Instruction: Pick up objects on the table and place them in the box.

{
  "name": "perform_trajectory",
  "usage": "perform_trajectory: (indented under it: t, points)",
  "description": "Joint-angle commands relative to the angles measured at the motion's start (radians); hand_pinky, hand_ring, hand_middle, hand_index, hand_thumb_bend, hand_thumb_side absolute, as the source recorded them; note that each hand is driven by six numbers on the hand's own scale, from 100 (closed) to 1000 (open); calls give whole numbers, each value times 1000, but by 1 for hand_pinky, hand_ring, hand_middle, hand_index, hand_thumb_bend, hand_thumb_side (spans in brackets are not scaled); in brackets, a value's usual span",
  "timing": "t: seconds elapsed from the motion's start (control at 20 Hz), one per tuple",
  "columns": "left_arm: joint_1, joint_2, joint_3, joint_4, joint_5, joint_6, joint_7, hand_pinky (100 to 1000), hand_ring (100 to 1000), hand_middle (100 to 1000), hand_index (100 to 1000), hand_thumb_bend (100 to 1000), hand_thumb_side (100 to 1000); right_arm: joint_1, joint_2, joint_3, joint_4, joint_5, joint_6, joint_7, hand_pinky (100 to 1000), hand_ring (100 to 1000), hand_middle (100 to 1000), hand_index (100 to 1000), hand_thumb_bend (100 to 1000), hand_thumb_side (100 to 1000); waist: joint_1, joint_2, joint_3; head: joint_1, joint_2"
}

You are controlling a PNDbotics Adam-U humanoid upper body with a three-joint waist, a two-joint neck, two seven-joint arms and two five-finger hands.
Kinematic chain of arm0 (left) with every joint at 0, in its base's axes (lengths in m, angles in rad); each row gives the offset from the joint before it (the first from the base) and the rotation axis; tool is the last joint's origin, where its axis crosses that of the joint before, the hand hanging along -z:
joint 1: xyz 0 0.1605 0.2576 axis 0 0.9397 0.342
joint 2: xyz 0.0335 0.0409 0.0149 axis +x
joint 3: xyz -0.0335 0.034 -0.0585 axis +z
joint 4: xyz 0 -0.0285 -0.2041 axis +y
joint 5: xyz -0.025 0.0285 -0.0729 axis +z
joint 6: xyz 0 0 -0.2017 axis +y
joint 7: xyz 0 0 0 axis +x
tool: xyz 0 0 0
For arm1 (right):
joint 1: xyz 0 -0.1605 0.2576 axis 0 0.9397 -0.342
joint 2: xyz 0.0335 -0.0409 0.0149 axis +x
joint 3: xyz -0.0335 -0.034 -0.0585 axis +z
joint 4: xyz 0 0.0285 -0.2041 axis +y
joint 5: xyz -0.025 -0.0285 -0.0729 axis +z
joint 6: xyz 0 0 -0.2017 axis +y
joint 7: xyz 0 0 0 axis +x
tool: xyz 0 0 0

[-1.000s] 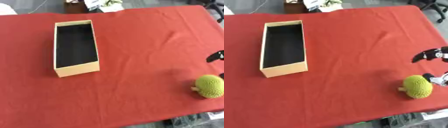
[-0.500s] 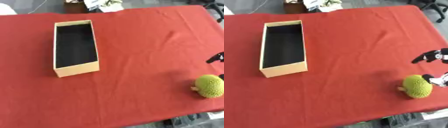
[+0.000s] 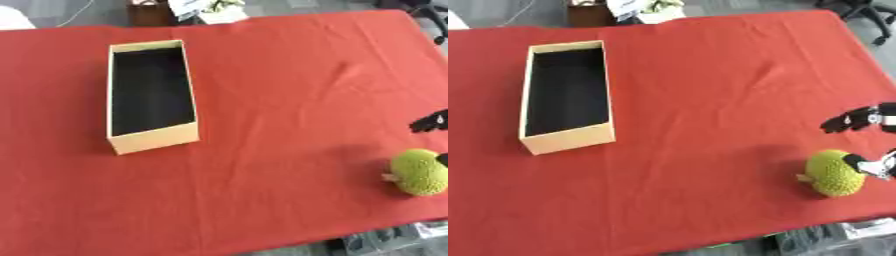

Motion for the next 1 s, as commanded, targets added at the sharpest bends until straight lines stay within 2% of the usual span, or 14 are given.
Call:
perform_trajectory:
  t: [0.05, 0.5, 1.0]
  points:
    - [-5, 17, 6, -15, 3, 1, -3, 557, 649, 726, 647, 127, 682, -5, -41, -5, 3, 4, 9, 0, 886, 882, 887, 1000, 100, 384, 1, -10, 1, 2, 0]
    - [-5, 10, 6, -15, 5, 2, -6, 557, 647, 725, 645, 127, 683, -3, -37, 2, 11, 61, 29, 0, 896, 893, 899, 1000, 103, 381, 4, -8, 3, -1, 7]
    - [-7, 6, 7, -15, 5, 2, -6, 556, 646, 724, 643, 127, 682, -1, -30, 6, 23, 80, 29, 0, 907, 909, 910, 1000, 118, 389, 3, -5, 7, -10, 0]
